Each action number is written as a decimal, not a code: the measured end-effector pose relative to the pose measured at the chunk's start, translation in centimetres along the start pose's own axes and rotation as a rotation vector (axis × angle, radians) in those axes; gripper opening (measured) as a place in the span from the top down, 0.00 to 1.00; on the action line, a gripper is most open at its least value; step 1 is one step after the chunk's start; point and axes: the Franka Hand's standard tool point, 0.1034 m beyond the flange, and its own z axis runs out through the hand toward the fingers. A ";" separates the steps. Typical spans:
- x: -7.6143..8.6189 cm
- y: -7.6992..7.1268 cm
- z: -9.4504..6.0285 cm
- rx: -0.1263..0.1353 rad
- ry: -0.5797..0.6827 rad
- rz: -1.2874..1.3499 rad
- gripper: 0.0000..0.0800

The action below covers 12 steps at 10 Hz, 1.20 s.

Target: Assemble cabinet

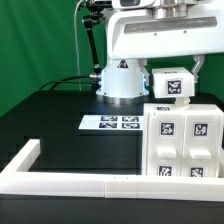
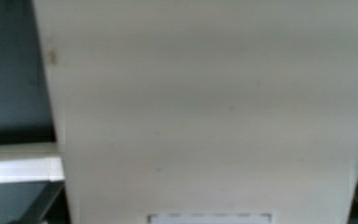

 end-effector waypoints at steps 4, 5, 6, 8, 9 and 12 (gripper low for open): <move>0.8 -0.3 0.0 0.003 0.009 -0.004 0.32; 0.8 -0.3 0.1 0.003 0.009 -0.004 0.32; 0.9 -0.4 0.1 0.003 0.009 -0.017 0.32; 1.6 -1.0 0.1 0.007 0.016 -0.024 0.32; 1.9 -1.0 0.2 0.007 0.022 -0.024 0.32; 1.5 -1.1 1.1 0.007 0.013 -0.027 0.32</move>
Offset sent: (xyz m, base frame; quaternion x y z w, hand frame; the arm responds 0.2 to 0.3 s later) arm 0.0000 0.0000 0.0000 0.0000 0.0000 0.0000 1.0000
